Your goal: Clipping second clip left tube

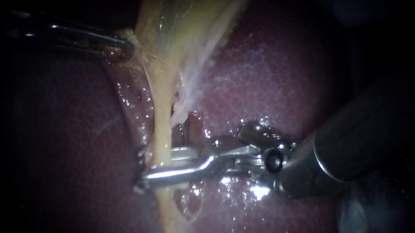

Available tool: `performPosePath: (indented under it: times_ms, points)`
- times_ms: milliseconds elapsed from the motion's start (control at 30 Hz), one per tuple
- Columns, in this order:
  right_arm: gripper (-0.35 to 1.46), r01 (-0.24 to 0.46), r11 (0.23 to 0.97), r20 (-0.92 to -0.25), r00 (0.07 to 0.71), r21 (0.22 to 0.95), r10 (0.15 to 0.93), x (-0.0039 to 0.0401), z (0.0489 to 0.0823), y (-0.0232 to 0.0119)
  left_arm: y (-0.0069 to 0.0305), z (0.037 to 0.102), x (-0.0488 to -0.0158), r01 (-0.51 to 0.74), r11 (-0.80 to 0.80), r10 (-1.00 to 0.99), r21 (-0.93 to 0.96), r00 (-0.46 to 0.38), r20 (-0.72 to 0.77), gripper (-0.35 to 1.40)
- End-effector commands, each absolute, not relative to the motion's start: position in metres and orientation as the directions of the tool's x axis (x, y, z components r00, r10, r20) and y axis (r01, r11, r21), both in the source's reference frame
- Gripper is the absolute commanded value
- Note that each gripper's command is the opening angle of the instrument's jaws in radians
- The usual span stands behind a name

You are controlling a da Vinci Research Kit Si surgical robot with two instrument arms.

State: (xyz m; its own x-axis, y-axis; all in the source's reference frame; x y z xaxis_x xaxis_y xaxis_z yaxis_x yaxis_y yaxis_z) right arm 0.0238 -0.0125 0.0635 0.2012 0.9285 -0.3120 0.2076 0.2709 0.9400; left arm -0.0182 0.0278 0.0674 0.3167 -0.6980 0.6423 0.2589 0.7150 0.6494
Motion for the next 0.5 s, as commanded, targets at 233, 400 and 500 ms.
performPosePath:
  times_ms: [233, 400, 500]
  points:
    - [0.49, 0.112, 0.389, -0.404, 0.246, 0.915, 0.881, 0.0211, 0.0641, -0.0122, 0.0278, 0.0673, -0.0181, 0.258, 0.715, -0.698, 0.649, 0.317, 0.643, -0.35]
    - [0.49, 0.091, 0.423, -0.432, 0.247, 0.901, 0.867, 0.0192, 0.0640, -0.0119, 0.0277, 0.0673, -0.0180, 0.258, 0.715, -0.698, 0.650, 0.317, 0.643, -0.35]
    - [0.49, 0.071, 0.450, -0.452, 0.262, 0.890, 0.853, 0.0184, 0.0636, -0.0116, 0.0277, 0.0673, -0.0180, 0.258, 0.715, -0.698, 0.650, 0.317, 0.643, -0.35]
